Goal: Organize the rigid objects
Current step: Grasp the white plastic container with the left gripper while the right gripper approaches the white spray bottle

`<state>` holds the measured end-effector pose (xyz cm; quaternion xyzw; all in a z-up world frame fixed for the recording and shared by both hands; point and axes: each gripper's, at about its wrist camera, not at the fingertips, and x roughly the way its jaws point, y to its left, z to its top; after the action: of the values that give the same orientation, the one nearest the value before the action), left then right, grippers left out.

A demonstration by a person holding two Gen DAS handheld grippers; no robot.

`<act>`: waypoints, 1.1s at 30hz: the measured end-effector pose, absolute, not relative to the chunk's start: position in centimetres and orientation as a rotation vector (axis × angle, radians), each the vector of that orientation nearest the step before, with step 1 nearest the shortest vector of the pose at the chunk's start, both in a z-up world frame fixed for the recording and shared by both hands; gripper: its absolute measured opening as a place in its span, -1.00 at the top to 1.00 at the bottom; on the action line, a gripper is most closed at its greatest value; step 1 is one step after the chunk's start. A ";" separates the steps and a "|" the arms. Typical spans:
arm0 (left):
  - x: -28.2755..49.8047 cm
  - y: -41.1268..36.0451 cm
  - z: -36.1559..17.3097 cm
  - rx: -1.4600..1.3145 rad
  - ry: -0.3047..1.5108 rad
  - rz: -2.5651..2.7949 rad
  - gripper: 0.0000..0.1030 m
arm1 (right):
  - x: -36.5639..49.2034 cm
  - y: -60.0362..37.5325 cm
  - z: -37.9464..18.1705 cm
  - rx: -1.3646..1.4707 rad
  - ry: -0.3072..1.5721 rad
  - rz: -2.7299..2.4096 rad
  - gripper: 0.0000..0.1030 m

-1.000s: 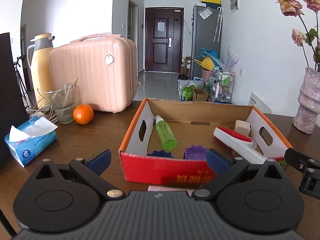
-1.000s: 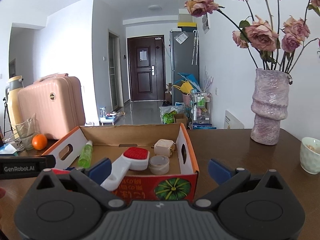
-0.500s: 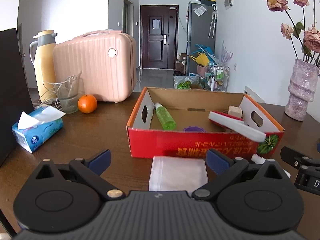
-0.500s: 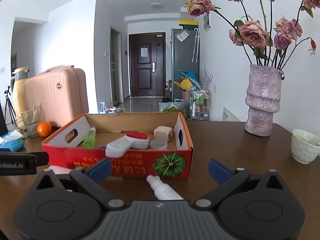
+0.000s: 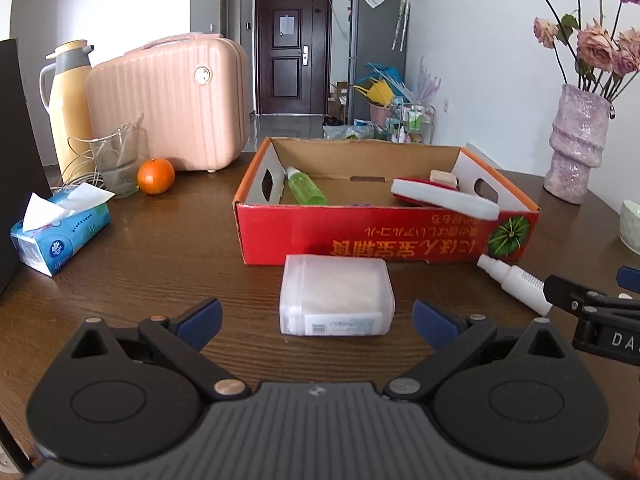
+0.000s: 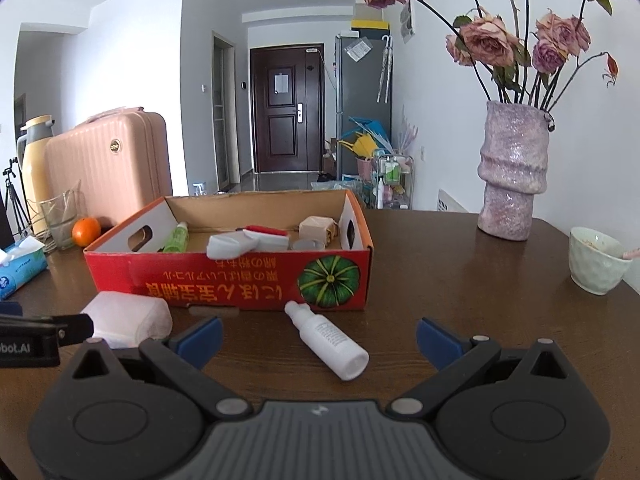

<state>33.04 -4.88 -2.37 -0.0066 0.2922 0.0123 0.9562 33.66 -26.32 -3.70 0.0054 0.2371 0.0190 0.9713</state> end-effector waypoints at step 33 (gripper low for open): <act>42.5 -6.7 -6.6 0.022 0.734 0.106 -1.00 | 34.7 -27.1 -4.4 0.046 0.525 -0.002 -1.00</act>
<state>42.55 -6.65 -6.60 0.0108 0.3588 0.0519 0.9319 34.72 -27.13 -4.42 0.0227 0.2592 -0.0012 0.9655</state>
